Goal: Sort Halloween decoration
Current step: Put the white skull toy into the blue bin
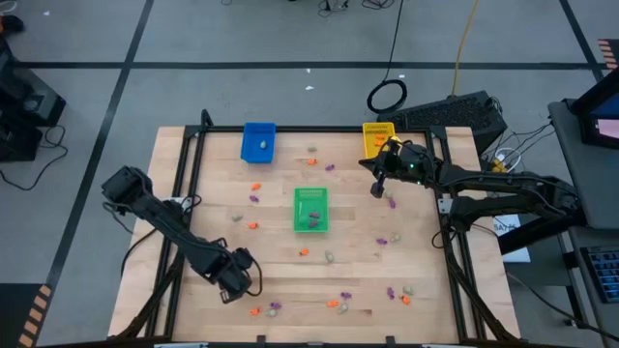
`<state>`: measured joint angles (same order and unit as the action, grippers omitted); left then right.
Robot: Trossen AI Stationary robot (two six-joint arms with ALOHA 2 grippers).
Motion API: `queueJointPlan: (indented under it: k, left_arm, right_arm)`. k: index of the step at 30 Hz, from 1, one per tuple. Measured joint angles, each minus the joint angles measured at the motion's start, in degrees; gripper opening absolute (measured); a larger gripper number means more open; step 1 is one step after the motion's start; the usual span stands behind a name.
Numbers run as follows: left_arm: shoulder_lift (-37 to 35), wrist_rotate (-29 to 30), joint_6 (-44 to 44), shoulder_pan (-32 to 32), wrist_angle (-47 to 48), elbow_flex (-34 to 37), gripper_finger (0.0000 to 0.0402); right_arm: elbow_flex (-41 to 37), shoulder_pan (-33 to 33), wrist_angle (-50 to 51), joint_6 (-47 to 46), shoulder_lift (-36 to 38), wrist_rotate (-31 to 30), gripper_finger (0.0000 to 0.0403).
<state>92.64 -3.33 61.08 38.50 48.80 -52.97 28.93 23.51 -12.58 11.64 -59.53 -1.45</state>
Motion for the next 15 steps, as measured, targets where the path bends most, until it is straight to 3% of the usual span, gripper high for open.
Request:
queueJointPlan:
  k: [15]
  left_arm:
    - [0.4, -0.7, 0.1, 0.0, -5.5, 4.9, 0.0137]
  right_arm:
    - [0.0, 0.0, -1.0, 0.0, 0.0, 0.0, 0.0]
